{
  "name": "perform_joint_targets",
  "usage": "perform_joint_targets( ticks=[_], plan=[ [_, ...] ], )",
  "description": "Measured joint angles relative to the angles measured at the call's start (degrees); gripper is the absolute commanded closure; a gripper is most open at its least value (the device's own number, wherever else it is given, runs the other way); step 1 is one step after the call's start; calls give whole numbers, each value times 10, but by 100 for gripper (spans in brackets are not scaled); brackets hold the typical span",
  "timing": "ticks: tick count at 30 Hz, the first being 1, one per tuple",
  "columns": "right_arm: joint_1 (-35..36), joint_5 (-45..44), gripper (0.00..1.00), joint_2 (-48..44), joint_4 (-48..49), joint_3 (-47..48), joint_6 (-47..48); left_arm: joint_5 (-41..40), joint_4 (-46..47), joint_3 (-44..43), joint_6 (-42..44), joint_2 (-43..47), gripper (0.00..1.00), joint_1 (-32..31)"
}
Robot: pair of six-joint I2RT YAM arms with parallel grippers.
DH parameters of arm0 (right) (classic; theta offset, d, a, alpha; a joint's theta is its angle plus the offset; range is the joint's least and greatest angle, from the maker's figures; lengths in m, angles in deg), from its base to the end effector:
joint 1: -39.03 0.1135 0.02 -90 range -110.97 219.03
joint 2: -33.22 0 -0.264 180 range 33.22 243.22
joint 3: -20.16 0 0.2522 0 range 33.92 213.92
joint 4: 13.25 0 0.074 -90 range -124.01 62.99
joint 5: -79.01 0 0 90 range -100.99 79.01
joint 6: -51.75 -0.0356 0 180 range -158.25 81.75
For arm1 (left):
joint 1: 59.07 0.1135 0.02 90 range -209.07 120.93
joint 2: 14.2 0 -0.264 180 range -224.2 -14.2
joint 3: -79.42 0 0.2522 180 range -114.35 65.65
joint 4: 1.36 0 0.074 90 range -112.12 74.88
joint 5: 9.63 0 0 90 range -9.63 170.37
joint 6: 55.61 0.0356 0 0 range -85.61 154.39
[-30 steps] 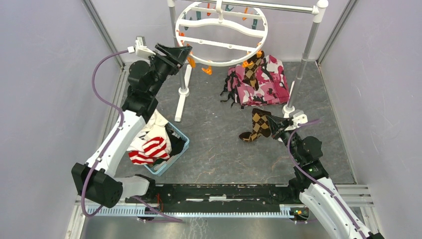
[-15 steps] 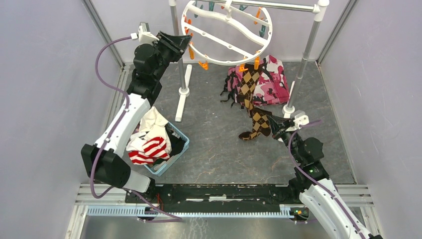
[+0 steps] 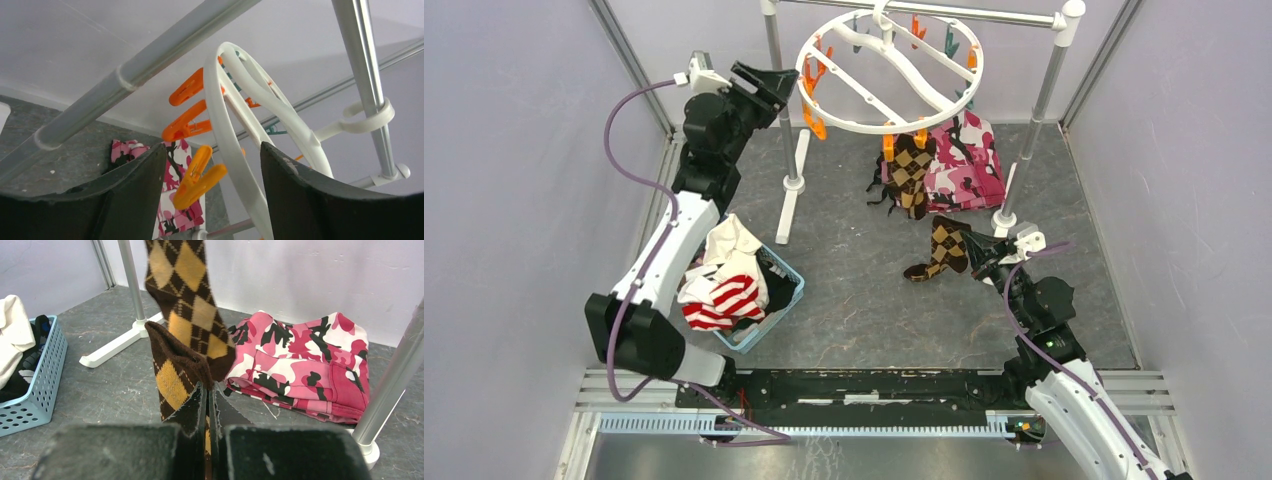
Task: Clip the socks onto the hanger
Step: Rotate the hanger at the clothesline.
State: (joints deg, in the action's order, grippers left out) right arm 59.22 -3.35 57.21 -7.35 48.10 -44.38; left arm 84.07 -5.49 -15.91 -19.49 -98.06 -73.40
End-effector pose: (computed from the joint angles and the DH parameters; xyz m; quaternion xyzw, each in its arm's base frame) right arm 0.1280 0.0521 0.2569 -0.1292 0.6313 0.2156 0.7337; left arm 0.3362 -0.0882 0.4401 -0.2005 0.6293 -0.4385 0.6095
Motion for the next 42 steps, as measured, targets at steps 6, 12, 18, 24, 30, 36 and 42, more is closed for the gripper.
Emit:
perform_joint_targets(
  ticks=[6, 12, 18, 24, 30, 36, 42],
  plan=[
    [0, 8, 100, 3, 2, 0, 0, -5, 35, 111, 49, 111, 15, 0],
    [0, 25, 100, 14, 11, 0, 0, 57, 142, 249, 141, 252, 12, 1],
    [0, 46, 100, 28, 25, 0, -1, 222, 354, 395, 214, 294, 9, 1],
    [0, 66, 100, 37, 34, 0, -1, 401, 613, 441, 225, 154, 5, 1],
    [0, 77, 100, 35, 36, 0, 0, 480, 720, 400, 202, 25, 5, 0],
    [0, 82, 100, 32, 40, 0, 0, 493, 749, 341, 197, -19, 3, -41],
    [0, 85, 100, 24, 43, 0, 0, 478, 759, 322, 220, -57, 3, -69]
  ],
)
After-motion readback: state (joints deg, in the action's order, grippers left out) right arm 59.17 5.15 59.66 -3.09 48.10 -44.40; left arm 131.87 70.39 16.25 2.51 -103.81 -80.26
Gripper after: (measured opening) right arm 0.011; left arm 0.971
